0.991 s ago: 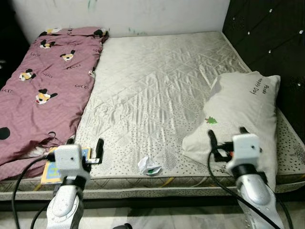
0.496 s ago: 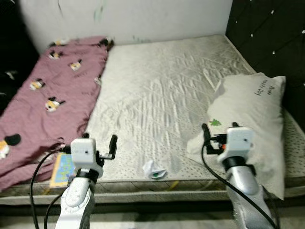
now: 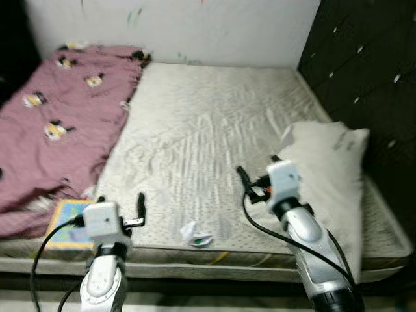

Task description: Clean up the room

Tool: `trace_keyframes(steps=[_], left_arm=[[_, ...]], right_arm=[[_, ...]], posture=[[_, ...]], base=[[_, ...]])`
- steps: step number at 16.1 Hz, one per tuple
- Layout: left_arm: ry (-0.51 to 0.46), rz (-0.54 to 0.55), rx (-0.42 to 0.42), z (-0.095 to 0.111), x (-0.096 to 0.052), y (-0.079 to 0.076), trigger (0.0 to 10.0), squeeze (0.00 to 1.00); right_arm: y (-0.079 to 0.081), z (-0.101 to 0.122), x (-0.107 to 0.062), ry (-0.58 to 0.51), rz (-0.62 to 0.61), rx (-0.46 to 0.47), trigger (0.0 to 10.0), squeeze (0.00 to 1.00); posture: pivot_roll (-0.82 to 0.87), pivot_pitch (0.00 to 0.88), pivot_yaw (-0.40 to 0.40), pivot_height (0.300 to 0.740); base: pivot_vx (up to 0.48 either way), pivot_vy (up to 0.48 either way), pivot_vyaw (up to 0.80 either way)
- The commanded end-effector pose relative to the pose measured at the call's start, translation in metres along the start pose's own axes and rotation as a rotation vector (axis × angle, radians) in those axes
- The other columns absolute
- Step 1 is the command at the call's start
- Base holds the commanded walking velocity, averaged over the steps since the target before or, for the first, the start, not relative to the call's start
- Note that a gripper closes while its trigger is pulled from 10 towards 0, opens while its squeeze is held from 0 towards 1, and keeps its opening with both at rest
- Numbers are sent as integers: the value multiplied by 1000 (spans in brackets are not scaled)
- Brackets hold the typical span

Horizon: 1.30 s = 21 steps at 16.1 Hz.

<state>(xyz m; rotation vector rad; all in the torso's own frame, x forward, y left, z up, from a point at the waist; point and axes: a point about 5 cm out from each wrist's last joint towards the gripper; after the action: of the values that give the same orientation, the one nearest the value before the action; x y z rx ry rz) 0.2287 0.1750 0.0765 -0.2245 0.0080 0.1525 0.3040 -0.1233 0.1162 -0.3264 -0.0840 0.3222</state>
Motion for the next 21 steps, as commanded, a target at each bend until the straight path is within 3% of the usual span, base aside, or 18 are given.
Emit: trace_keyframes(steps=[1,3,7,10,13,16,21], left_arm=[[-38,15,0,6,1,0,10000,0],[-54,23,7,8,3,1,10000,0],[-34,16,6,3,4,3,10000,0],[11,17,24,-6,-5,7,10000,0],[40,31,70,-6,-25,26,10000,0],[42,40,78,-4,-31,31,10000,0],[43,5,55,-3,-25,17,10000,0]], right_arm=[[4,2,4,-12,32,0,10000,0],[8,6,6,-36,40,-2,10000,0],[8,1,-5,-26,28,-6,10000,0],[-9,-14,-23,31,-51,-42,10000,0],[-37,-28,-59,96,-114,-44,10000,0],[-46,-31,-82,135,-138,-68,10000,0],[-37,-26,-74,128,-139,-35,10000,0]], posture=[[140,42,-117,740],[147,43,-112,740],[109,50,-84,740],[90,66,-61,740],[89,76,-45,740],[81,86,-42,740],[80,90,-28,740]], base=[[0,0,0],[0,0,0],[0,0,0],[0,0,0],[0,0,0],[0,0,0],[0,0,-83]])
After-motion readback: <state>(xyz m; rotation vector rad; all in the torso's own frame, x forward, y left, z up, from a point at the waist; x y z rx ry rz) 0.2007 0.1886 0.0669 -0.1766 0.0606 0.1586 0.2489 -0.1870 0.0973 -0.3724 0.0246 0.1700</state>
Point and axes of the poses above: a point about 5 cm out from each wrist's last joint towards the gripper, its own x axis pointing out of the wrist towards the gripper, its own z axis along the axis of the wrist's last joint, y = z × x, and after that the axes turned 9 degrees about -x, right-handed
